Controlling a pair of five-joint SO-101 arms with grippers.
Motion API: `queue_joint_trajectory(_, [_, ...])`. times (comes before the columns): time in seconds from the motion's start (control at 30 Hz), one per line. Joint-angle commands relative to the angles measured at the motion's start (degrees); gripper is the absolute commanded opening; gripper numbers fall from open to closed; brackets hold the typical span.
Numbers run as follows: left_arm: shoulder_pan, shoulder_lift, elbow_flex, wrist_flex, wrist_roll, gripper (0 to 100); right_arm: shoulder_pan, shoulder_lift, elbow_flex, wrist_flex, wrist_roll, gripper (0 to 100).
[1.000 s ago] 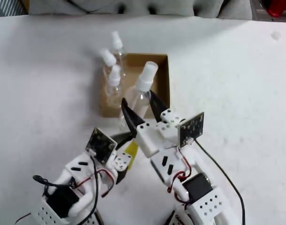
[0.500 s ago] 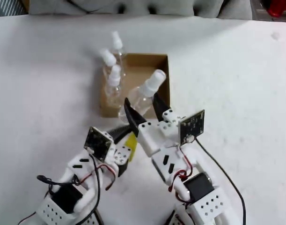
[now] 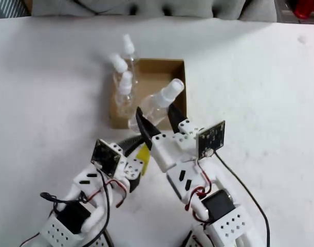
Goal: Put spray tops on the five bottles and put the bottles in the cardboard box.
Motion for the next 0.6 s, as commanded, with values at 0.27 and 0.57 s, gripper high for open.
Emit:
queue_joint_trajectory(0.27, [-1.9, -1.5, -0.2, -1.7, -0.3, 2, 0.0, -0.3, -3.4, 1.9, -0.3, 1.5])
queue_joint_trajectory(0.57, [-1.9, -1.5, -0.2, -1.8, -0.3, 2, -0.1, -0.2, -4.7, 2.1, -0.3, 1.5])
